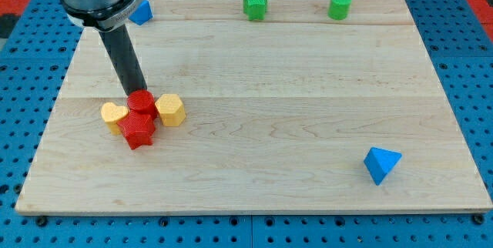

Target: Drag the green star towards the blue cube

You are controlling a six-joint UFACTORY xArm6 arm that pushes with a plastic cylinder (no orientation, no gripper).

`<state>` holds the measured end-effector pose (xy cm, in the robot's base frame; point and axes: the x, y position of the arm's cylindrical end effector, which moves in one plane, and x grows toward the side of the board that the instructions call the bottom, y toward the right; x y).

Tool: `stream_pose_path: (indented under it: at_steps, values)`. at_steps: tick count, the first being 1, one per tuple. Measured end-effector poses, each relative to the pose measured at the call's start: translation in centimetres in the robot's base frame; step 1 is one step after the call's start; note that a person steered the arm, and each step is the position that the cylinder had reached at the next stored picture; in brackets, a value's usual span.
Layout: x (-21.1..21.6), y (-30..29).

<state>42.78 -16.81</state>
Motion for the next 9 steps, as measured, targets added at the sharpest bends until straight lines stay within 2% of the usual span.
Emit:
stream_pose_path:
  at_steps: [2, 3, 4, 6, 7, 8, 9]
  values:
    - [-10.8, 6.2]
    - [-18.6, 2.9]
    - [-22.3, 2.6]
    - [-22.8, 18.9]
    - [-21.5, 23.2]
    - [-20.1, 23.4]
    - [-18.5, 21.0]
